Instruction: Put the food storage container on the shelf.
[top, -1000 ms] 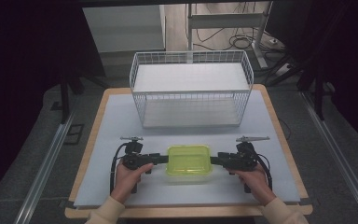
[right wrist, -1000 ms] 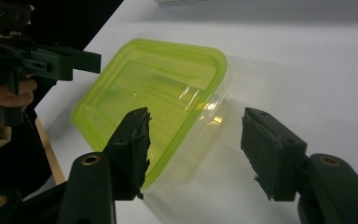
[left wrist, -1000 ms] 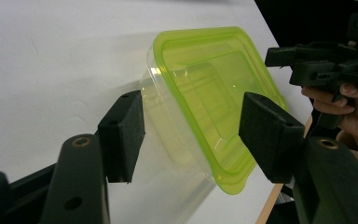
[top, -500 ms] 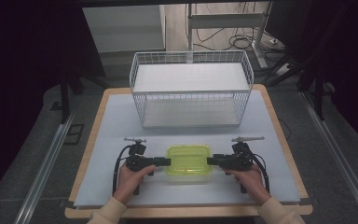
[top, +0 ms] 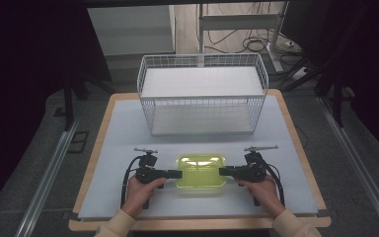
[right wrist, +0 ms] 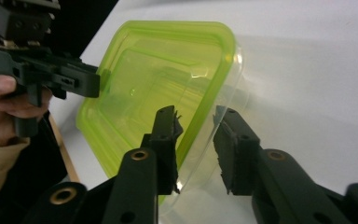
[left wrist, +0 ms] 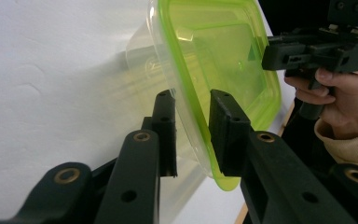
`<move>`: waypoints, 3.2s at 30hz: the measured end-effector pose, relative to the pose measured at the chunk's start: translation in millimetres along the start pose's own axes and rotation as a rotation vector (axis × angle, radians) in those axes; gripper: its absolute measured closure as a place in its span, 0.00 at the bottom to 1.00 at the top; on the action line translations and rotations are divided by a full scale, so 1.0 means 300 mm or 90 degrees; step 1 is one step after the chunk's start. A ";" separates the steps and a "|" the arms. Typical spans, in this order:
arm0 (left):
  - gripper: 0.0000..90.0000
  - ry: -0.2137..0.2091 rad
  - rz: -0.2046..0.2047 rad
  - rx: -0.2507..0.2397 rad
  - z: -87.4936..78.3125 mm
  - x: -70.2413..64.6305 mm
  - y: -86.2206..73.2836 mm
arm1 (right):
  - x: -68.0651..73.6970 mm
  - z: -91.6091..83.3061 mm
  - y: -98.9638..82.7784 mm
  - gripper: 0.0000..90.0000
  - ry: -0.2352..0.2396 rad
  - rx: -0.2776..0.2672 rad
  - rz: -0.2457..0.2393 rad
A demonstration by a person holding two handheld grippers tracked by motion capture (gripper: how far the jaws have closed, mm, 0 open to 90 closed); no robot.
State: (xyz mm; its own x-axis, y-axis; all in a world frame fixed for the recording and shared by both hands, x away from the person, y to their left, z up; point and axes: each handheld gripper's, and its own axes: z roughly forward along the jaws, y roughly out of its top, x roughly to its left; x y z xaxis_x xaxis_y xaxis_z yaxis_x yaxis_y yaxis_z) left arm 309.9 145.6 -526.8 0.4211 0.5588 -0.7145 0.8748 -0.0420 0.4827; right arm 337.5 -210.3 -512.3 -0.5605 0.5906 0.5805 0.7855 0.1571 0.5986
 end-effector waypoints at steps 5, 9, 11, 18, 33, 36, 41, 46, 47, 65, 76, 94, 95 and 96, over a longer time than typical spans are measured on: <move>0.85 -0.003 0.006 -0.001 -0.008 -0.010 -0.007 | 0.002 -0.009 0.001 0.83 0.006 -0.008 0.011; 0.89 -0.004 0.011 -0.009 -0.015 -0.018 -0.009 | 0.005 -0.022 0.005 0.88 0.011 -0.016 0.018; 0.91 -0.006 0.012 -0.011 -0.017 -0.020 -0.009 | 0.006 -0.025 0.006 0.89 0.012 -0.022 0.017; 0.91 -0.008 0.024 -0.020 -0.034 -0.039 -0.006 | 0.020 -0.039 0.013 0.90 0.014 -0.031 0.010; 0.91 -0.008 0.051 -0.039 -0.070 -0.078 0.004 | 0.052 -0.062 0.027 0.90 0.020 -0.056 -0.016; 0.91 -0.008 0.054 -0.044 -0.076 -0.083 0.005 | 0.058 -0.065 0.032 0.90 0.022 -0.062 -0.020; 0.91 -0.008 0.056 -0.045 -0.078 -0.089 0.007 | 0.062 -0.069 0.035 0.90 0.022 -0.063 -0.024; 0.91 -0.008 0.058 -0.047 -0.079 -0.093 0.008 | 0.061 -0.072 0.037 0.90 0.023 -0.064 -0.023; 0.91 -0.009 0.061 -0.048 -0.080 -0.096 0.009 | 0.062 -0.075 0.040 0.90 0.023 -0.064 -0.025; 0.91 -0.010 0.076 -0.065 -0.124 -0.130 0.038 | 0.098 -0.092 0.087 0.90 0.027 -0.072 -0.043; 0.91 -0.005 0.088 -0.073 -0.153 -0.160 0.078 | 0.131 -0.116 0.136 0.90 0.023 -0.082 -0.059; 0.91 -0.012 0.092 -0.088 -0.174 -0.186 0.142 | 0.156 -0.148 0.205 0.90 0.015 -0.092 -0.068; 0.91 -0.012 0.092 -0.088 -0.176 -0.188 0.145 | 0.158 -0.150 0.213 0.90 0.015 -0.092 -0.067; 0.91 -0.011 0.094 -0.090 -0.179 -0.191 0.152 | 0.159 -0.151 0.216 0.90 0.014 -0.093 -0.068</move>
State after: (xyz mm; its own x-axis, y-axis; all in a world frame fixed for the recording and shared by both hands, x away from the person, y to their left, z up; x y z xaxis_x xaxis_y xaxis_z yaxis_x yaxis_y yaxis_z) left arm 312.7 156.0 -436.7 0.5471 0.5411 -0.6387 0.7614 -0.0047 0.6483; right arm 349.9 -207.7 -421.0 -0.6461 0.5584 0.5204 0.6752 0.1002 0.7308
